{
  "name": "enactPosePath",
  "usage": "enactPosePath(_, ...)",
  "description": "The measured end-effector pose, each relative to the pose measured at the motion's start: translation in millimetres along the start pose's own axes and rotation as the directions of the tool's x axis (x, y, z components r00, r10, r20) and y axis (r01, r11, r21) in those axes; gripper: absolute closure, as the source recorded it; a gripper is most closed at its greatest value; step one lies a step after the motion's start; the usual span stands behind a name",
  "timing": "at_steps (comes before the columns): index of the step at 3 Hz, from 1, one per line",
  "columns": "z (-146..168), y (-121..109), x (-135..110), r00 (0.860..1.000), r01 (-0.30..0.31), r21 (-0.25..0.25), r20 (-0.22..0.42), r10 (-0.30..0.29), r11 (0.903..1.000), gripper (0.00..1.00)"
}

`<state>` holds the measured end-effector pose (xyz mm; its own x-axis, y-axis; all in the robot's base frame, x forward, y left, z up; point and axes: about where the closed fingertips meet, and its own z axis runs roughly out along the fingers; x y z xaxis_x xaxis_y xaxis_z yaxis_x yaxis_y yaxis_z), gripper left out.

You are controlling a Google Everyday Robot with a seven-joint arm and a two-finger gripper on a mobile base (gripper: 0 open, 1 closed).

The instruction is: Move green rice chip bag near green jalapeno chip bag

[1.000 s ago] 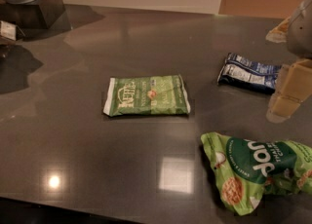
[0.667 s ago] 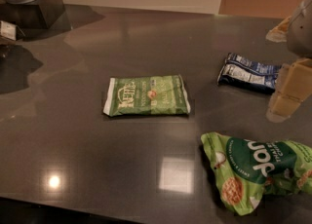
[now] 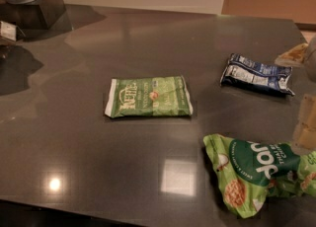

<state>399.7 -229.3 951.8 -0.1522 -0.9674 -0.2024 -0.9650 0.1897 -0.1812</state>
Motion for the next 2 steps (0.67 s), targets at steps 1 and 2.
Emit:
enactPosePath(1,18,23,16,0.998,0.063,-0.066,-0.002,-0.063,0.9959,0.0)
enactPosePath(2,38,40,32,0.994,0.105,-0.132,0.006,-0.106,0.9856,0.0)
